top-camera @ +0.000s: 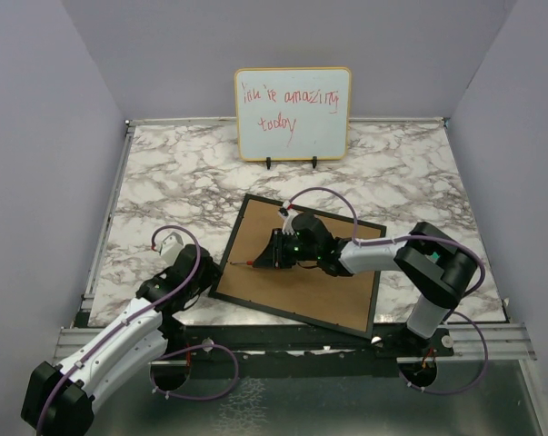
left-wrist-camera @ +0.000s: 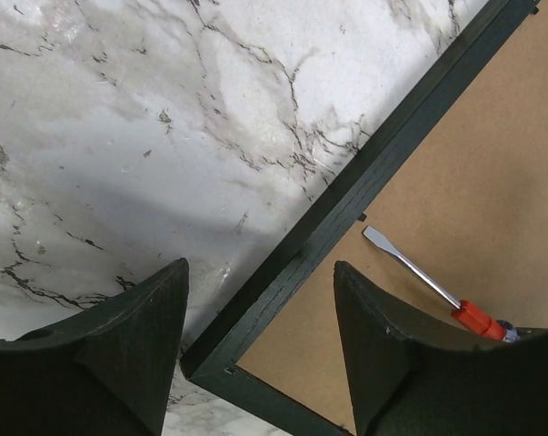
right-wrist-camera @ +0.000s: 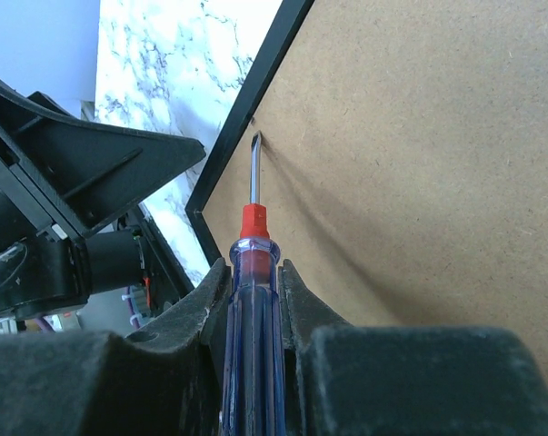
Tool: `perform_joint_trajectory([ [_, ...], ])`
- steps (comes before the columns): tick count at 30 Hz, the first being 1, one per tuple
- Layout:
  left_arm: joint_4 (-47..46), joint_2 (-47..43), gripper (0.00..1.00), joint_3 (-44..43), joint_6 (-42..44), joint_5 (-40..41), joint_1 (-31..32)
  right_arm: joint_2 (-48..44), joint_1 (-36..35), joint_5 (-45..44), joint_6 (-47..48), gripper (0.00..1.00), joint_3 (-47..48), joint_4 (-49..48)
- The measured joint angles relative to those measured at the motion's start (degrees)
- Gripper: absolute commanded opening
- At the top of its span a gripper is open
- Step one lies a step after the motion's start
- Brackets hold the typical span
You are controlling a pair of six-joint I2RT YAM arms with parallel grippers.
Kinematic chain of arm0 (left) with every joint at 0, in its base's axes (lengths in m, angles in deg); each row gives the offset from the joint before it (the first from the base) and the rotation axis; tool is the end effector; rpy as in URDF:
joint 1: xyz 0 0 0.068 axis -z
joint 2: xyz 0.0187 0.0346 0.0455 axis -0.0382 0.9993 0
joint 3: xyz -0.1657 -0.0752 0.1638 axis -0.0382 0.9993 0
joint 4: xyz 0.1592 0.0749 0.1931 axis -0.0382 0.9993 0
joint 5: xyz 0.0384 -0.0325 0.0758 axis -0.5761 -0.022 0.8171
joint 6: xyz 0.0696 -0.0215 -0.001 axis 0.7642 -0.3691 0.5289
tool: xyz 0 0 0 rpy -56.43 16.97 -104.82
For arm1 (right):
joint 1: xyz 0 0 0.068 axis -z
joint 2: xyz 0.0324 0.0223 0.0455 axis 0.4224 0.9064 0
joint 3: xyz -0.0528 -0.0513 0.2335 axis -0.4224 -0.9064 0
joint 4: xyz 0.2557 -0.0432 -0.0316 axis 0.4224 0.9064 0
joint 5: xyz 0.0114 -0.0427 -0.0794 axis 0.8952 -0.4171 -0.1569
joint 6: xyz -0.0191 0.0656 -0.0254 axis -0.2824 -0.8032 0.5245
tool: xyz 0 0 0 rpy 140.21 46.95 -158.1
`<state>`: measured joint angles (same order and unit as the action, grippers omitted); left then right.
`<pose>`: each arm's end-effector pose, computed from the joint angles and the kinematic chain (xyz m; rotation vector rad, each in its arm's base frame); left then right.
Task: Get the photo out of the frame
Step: Release the photo frame item from the photo frame.
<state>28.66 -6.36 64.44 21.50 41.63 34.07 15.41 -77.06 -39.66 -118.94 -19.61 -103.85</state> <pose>0.1508 -0.0717 0.1193 -0.8074 2.3069 -0.3712 0.2044 0.2934 0.1101 -0.2805 2.3787 1.3036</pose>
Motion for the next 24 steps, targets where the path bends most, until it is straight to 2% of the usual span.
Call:
perform_joint_trajectory([
  [3, 0.0, 0.0, 0.61, 0.0, 0.0, -0.3, 0.0, 0.2, 0.0, 0.0, 0.0, 0.01, 0.0, -0.3],
  [12, -1.5, 0.0, 0.63, 0.5, 0.0, -2.5, 0.0, 1.4, -0.4, -0.2, 0.5, 0.01, 0.4, -1.7],
  [19, -2.8, 0.0, 0.55, 1.1, -0.1, -3.7, 0.0, 1.6, -0.5, -1.9, 1.3, 0.01, 0.6, -1.8],
  [24, -3.1, 0.0, 0.53, 1.4, -0.1, -3.9, 0.0, 1.3, -0.8, -2.6, 1.9, 0.01, 0.6, -1.8],
])
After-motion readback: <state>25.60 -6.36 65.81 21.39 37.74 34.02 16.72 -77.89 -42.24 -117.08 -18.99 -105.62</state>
